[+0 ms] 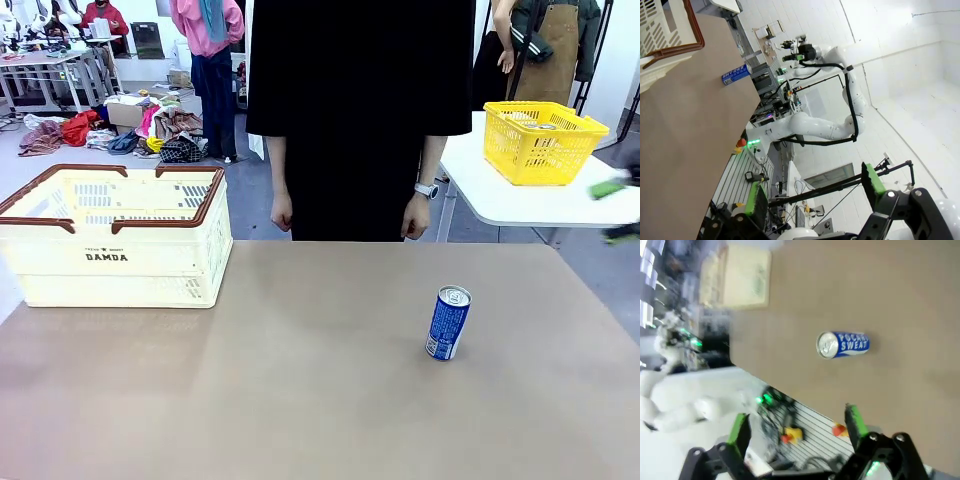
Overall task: Place the drinks into the Shopping basket.
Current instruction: Pick up one drink and place it into the Shopping basket.
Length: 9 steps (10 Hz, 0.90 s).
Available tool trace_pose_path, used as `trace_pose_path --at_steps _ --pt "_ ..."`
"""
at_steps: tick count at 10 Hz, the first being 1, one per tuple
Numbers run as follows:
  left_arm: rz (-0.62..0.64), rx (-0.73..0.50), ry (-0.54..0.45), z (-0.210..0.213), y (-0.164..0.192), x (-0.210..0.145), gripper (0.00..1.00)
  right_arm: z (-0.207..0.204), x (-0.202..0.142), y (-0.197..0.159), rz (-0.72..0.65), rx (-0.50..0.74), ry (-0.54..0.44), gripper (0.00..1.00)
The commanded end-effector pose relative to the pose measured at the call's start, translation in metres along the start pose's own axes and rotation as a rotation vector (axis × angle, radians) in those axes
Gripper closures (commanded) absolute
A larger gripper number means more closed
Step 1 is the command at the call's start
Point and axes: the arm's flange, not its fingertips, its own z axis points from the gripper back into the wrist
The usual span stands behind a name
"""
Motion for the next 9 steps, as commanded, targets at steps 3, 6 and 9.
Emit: trace_pose_path --at_steps 3,6,9 --pt "0.009 -0.008 -0.015 0.000 -0.002 0.000 0.00 -0.064 0.018 0.051 0.234 -0.455 0.163 0.00" --pt "0.009 -0.008 -0.015 0.000 -0.002 0.000 0.00 -0.070 0.022 0.058 0.213 -0.360 0.192 0.00" --pt "0.009 -0.008 -0.015 0.000 -0.002 0.000 0.00 -0.129 0.022 0.085 0.189 -0.619 0.204 0.00"
